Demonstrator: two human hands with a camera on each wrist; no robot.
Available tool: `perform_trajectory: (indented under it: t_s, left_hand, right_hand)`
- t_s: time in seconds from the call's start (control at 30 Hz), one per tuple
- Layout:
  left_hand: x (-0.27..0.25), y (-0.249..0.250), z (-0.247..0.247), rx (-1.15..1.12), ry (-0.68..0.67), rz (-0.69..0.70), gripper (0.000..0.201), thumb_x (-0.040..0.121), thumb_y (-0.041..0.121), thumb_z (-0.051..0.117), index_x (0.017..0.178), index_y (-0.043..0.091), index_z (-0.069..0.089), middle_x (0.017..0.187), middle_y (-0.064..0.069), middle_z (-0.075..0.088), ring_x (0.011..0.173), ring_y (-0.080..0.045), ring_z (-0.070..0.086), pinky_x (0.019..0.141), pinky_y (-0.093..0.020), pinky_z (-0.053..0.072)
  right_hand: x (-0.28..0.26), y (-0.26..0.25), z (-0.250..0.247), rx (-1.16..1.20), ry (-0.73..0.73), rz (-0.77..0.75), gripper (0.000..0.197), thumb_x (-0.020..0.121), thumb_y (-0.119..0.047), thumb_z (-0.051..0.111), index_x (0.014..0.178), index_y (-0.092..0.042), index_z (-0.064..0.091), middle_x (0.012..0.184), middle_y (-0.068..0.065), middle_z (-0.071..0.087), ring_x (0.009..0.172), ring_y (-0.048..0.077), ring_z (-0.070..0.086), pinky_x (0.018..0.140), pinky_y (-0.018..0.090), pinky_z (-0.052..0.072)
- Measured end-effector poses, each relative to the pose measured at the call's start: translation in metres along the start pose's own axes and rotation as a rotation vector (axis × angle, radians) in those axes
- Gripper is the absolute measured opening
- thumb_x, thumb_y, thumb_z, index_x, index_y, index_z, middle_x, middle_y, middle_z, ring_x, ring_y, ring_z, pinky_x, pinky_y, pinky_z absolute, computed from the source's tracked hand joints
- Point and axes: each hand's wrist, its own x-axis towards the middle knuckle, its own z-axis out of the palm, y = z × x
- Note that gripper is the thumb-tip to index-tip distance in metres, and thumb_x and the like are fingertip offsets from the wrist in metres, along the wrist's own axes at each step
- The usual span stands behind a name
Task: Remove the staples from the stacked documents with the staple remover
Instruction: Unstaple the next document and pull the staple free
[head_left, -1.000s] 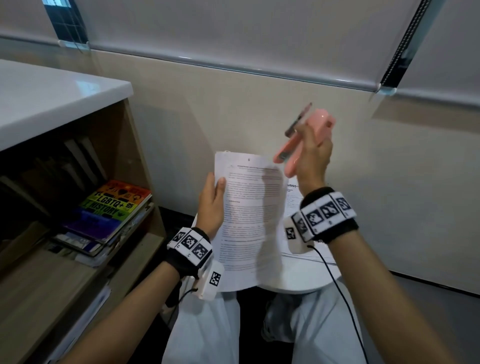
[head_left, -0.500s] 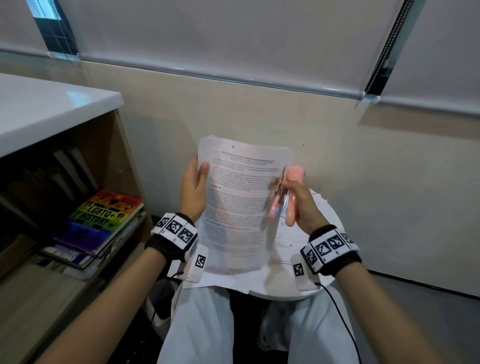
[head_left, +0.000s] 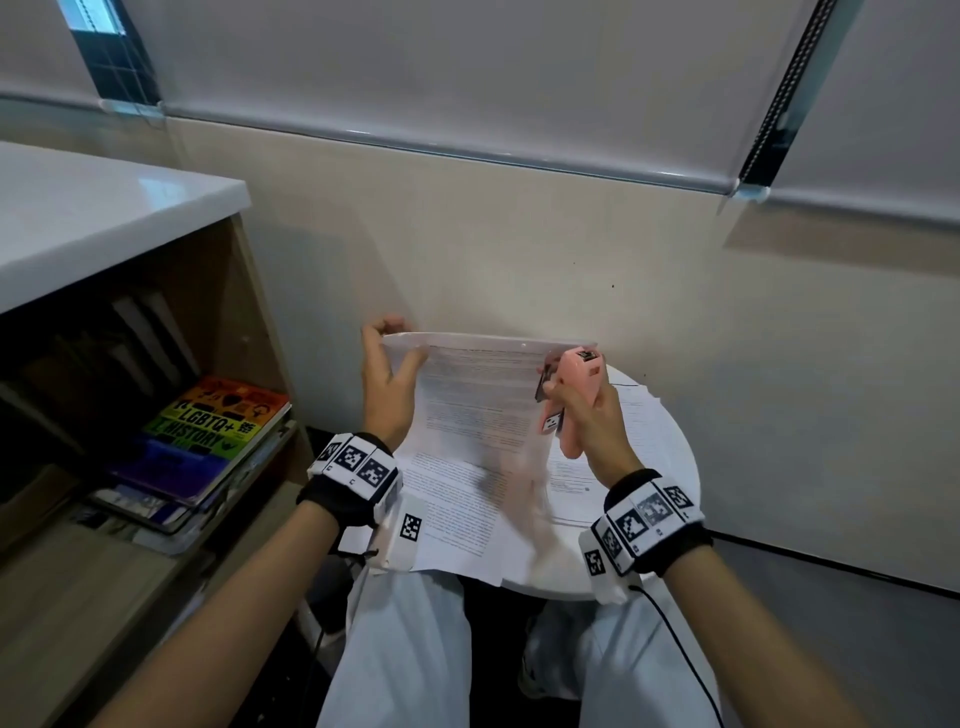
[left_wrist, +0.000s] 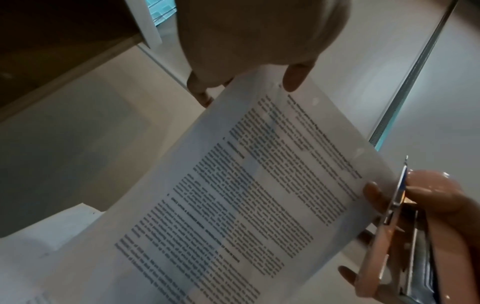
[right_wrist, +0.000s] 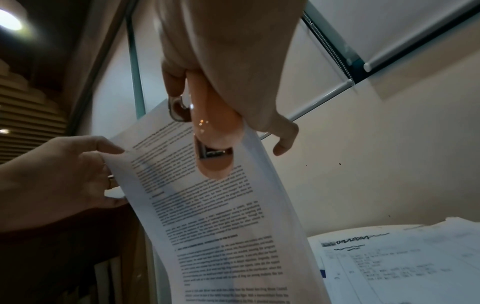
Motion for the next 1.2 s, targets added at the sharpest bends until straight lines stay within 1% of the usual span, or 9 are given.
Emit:
perform_trajectory:
  t_s: [0.1, 0.2, 0.37, 0.5, 0.63, 0.8, 0.93, 1.07, 1.2]
  left_hand:
    - [0.004, 0.004, 0.004, -0.039, -0.081, -0.033, 0.029, 0.076, 0.013, 0.051, 0.1, 0.026, 0.042, 0.092, 0.004, 0.049, 0.089, -0.016, 0.05, 0.079, -0.031, 0.045]
    - [0.009, 0.005, 0.007, -0.017, -0.105, -0.049, 0.026, 0.085, 0.007, 0.048, 0.093, 0.03, 0.041, 0.091, 0.003, 0.049, 0.087, -0.017, 0.05, 0.077, -0.035, 0.045]
    - [0.013, 0.002, 0.006, 0.045, -0.121, 0.021, 0.008, 0.098, 0.019, 0.048, 0.104, 0.023, 0.049, 0.098, 0.003, 0.063, 0.091, -0.016, 0.063, 0.081, -0.042, 0.055]
    - [0.012, 0.008, 0.012, 0.132, -0.078, 0.138, 0.025, 0.101, 0.027, 0.04, 0.107, 0.003, 0.044, 0.093, -0.016, 0.062, 0.08, -0.022, 0.064, 0.068, -0.044, 0.056]
    - [0.011, 0.009, 0.013, 0.153, -0.028, 0.231, 0.013, 0.101, 0.026, 0.04, 0.108, 0.015, 0.038, 0.098, -0.01, 0.057, 0.085, -0.019, 0.061, 0.072, -0.035, 0.055]
    - [0.008, 0.0, 0.008, 0.117, -0.092, 0.094, 0.02, 0.098, 0.025, 0.047, 0.112, 0.019, 0.034, 0.105, -0.005, 0.059, 0.092, -0.02, 0.065, 0.072, -0.032, 0.059]
    - [0.01, -0.007, 0.004, 0.106, -0.103, 0.032, 0.021, 0.097, 0.024, 0.05, 0.112, 0.02, 0.036, 0.103, 0.005, 0.059, 0.093, -0.014, 0.065, 0.072, -0.027, 0.058]
    - [0.01, -0.014, 0.002, 0.08, -0.168, -0.028, 0.021, 0.098, 0.03, 0.047, 0.113, 0.017, 0.041, 0.11, -0.008, 0.062, 0.099, -0.023, 0.065, 0.079, -0.039, 0.058]
    - [0.009, -0.01, 0.007, 0.133, -0.199, -0.01, 0.018, 0.101, 0.029, 0.035, 0.106, 0.011, 0.034, 0.096, -0.009, 0.057, 0.084, -0.02, 0.061, 0.074, -0.045, 0.055]
  right_hand:
    - [0.002, -0.005, 0.002, -0.009, -0.031, -0.001, 0.03, 0.082, -0.011, 0.064, 0.107, -0.002, 0.051, 0.07, -0.008, 0.064, 0.059, 0.002, 0.06, 0.049, 0.02, 0.049]
    - [0.005, -0.008, 0.004, -0.027, -0.016, 0.001, 0.019, 0.089, -0.004, 0.06, 0.108, -0.003, 0.053, 0.074, -0.005, 0.064, 0.061, 0.001, 0.06, 0.053, 0.022, 0.05]
    - [0.008, -0.017, 0.007, -0.017, 0.001, -0.011, 0.035, 0.082, -0.015, 0.063, 0.113, -0.001, 0.054, 0.081, 0.002, 0.064, 0.063, 0.005, 0.059, 0.051, 0.029, 0.05]
    - [0.01, -0.028, 0.013, -0.013, -0.027, -0.083, 0.046, 0.078, -0.018, 0.063, 0.12, -0.004, 0.048, 0.09, 0.004, 0.062, 0.076, 0.012, 0.061, 0.056, 0.032, 0.05]
    - [0.012, -0.029, 0.015, 0.02, -0.076, -0.117, 0.044, 0.084, -0.003, 0.061, 0.122, -0.006, 0.039, 0.095, -0.001, 0.062, 0.073, 0.012, 0.06, 0.052, 0.029, 0.046]
    - [0.014, -0.024, 0.011, 0.021, -0.062, -0.064, 0.046, 0.09, 0.005, 0.056, 0.128, -0.009, 0.034, 0.096, 0.004, 0.059, 0.072, 0.008, 0.063, 0.055, 0.025, 0.052]
    - [0.017, -0.017, 0.008, -0.025, -0.023, -0.004, 0.041, 0.09, -0.005, 0.06, 0.126, -0.006, 0.04, 0.092, 0.003, 0.063, 0.078, 0.015, 0.063, 0.061, 0.035, 0.051]
    - [0.017, -0.012, 0.005, -0.054, -0.02, 0.038, 0.037, 0.084, -0.016, 0.062, 0.116, -0.001, 0.051, 0.084, 0.004, 0.065, 0.068, 0.016, 0.06, 0.057, 0.034, 0.048]
    - [0.02, -0.012, 0.006, -0.065, -0.015, 0.04, 0.045, 0.079, -0.024, 0.063, 0.112, 0.003, 0.053, 0.083, 0.003, 0.066, 0.071, 0.019, 0.059, 0.058, 0.035, 0.049]
